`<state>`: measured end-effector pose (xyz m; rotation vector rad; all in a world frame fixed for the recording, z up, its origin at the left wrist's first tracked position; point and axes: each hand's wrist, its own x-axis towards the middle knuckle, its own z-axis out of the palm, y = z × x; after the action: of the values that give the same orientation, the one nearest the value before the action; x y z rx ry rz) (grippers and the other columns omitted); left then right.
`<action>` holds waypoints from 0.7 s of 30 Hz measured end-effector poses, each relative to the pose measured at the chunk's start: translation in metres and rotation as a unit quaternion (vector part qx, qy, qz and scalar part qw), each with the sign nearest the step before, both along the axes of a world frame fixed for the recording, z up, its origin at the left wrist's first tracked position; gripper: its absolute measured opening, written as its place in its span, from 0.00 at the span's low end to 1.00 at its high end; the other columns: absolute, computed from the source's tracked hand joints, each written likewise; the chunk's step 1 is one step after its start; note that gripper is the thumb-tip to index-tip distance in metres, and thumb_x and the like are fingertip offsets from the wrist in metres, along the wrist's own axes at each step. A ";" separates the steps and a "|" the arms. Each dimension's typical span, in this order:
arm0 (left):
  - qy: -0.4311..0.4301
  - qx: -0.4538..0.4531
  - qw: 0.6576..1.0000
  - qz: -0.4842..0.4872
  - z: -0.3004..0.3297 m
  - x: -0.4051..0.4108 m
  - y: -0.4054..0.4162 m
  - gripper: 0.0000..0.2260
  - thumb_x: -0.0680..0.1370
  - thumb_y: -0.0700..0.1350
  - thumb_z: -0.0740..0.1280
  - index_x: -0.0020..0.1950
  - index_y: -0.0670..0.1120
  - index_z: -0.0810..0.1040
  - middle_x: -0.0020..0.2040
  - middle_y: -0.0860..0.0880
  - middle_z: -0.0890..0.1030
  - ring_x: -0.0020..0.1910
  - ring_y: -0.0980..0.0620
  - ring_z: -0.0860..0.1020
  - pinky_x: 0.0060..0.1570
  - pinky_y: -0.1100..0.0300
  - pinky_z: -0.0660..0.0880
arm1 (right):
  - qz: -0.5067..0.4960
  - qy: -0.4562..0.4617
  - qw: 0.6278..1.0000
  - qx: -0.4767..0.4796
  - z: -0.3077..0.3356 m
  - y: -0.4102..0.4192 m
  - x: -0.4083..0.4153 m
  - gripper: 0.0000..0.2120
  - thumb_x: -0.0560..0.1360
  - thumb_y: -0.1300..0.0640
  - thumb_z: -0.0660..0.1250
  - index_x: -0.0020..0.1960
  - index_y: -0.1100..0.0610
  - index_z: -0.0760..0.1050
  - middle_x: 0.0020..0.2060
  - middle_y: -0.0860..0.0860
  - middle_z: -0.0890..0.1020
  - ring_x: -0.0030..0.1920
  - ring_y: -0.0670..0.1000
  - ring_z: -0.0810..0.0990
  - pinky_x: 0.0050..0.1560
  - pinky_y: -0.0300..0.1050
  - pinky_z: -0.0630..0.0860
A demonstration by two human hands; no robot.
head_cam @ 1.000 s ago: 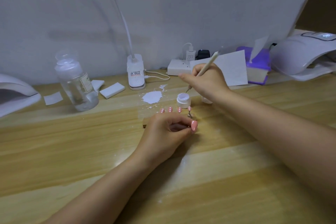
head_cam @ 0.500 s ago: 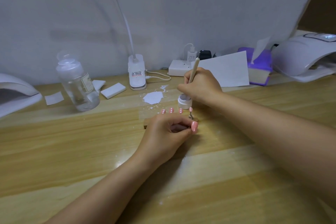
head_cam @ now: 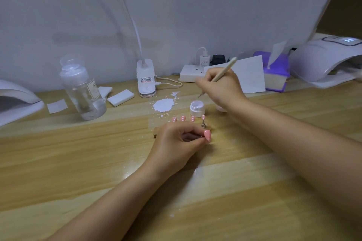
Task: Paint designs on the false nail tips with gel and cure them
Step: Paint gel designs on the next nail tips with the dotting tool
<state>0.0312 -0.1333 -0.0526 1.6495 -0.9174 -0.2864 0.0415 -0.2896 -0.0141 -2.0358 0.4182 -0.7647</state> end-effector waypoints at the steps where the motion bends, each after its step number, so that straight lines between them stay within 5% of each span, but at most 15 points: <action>1: -0.001 0.001 1.000 -0.001 0.000 0.000 0.000 0.10 0.70 0.32 0.70 0.35 0.47 0.81 0.34 0.54 0.81 0.35 0.63 0.78 0.41 0.72 0.72 | -0.003 -0.037 0.999 0.038 0.001 0.001 -0.006 0.18 0.71 0.57 0.68 0.26 0.55 0.66 0.18 0.45 0.72 0.27 0.45 0.72 0.32 0.38 0.69; 8: -0.012 -0.003 1.000 -0.007 0.002 -0.001 0.000 0.10 0.69 0.31 0.70 0.35 0.46 0.81 0.33 0.54 0.81 0.35 0.63 0.78 0.40 0.72 0.72 | 0.061 -0.148 0.954 0.253 -0.016 0.029 -0.058 0.15 0.71 0.54 0.70 0.28 0.55 0.72 0.19 0.47 0.75 0.22 0.42 0.74 0.28 0.32 0.73; 12: -0.020 -0.008 1.000 -0.013 0.003 -0.002 0.000 0.10 0.70 0.31 0.70 0.35 0.46 0.81 0.34 0.51 0.81 0.36 0.63 0.78 0.43 0.76 0.70 | 0.050 -0.150 0.956 0.245 -0.027 0.040 -0.069 0.18 0.67 0.55 0.74 0.26 0.55 0.67 0.19 0.43 0.71 0.26 0.42 0.73 0.44 0.51 0.79; 15: -0.038 -0.011 0.999 -0.014 0.003 -0.001 0.000 0.10 0.69 0.31 0.70 0.35 0.46 0.80 0.35 0.50 0.82 0.36 0.66 0.78 0.43 0.81 0.67 | 0.053 -0.146 0.961 0.227 -0.028 0.041 -0.072 0.21 0.68 0.58 0.73 0.25 0.56 0.63 0.17 0.43 0.67 0.23 0.41 0.71 0.44 0.59 0.78; 21: -0.045 -0.012 0.999 -0.024 -0.001 0.001 -0.001 0.10 0.69 0.29 0.69 0.36 0.44 0.81 0.35 0.51 0.82 0.37 0.69 0.78 0.43 0.79 0.68 | 0.086 -0.141 0.968 0.190 -0.030 0.040 -0.068 0.17 0.68 0.70 0.65 0.27 0.60 0.61 0.16 0.43 0.62 0.17 0.43 0.72 0.27 0.37 0.72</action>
<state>0.0320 -0.1343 -0.0540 1.6306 -1.0263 -0.2341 -0.0268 -0.2498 -0.0446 -1.5553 0.2009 -0.7850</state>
